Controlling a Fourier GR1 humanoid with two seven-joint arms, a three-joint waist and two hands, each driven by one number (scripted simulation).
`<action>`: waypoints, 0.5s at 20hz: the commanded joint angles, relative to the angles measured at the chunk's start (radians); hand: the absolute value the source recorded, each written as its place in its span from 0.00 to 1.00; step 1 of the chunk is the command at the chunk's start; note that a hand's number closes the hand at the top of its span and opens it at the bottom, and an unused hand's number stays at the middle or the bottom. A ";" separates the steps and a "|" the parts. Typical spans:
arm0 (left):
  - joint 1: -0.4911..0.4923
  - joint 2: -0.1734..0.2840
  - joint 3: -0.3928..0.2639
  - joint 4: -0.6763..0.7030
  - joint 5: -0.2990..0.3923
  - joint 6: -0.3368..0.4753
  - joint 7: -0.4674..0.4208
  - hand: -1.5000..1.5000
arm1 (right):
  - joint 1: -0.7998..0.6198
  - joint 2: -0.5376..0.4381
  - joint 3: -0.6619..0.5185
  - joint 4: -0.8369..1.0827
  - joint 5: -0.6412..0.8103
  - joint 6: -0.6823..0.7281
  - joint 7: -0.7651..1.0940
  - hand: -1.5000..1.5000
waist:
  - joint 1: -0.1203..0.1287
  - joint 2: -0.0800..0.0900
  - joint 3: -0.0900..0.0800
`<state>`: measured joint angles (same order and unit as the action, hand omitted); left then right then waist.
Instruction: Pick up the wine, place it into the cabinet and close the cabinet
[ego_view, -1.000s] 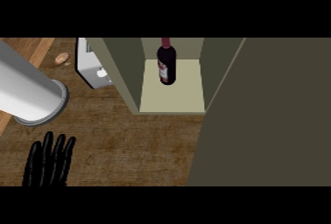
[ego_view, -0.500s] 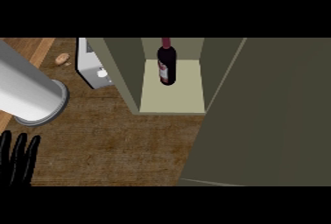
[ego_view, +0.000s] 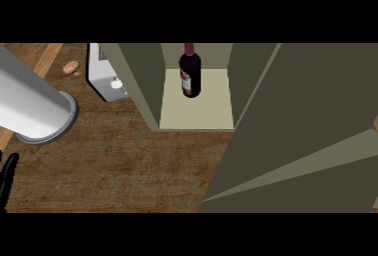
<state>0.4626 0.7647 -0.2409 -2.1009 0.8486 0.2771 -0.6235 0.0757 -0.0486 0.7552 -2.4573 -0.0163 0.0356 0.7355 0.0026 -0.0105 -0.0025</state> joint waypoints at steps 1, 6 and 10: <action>-0.014 0.022 0.053 -0.008 0.030 -0.019 0.037 0.00 | -0.097 0.046 0.228 -0.042 0.090 -0.101 0.028 1.00 | -0.001 0.000 -0.001; -0.024 0.040 0.132 0.037 0.099 -0.097 0.058 0.00 | -0.221 0.046 0.248 0.055 0.152 -0.207 -0.006 1.00 | 0.007 0.003 -0.001; -0.025 0.021 0.097 0.039 0.079 -0.111 0.073 0.00 | -0.374 0.044 0.236 0.124 0.187 -0.327 -0.004 1.00 | 0.012 0.005 -0.001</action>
<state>0.4436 0.7872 -0.1543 -2.0700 0.9132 0.1957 -0.5724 -0.1402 -0.0987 0.8624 -2.3979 0.1115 -0.1964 0.7110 0.0108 -0.0079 -0.0037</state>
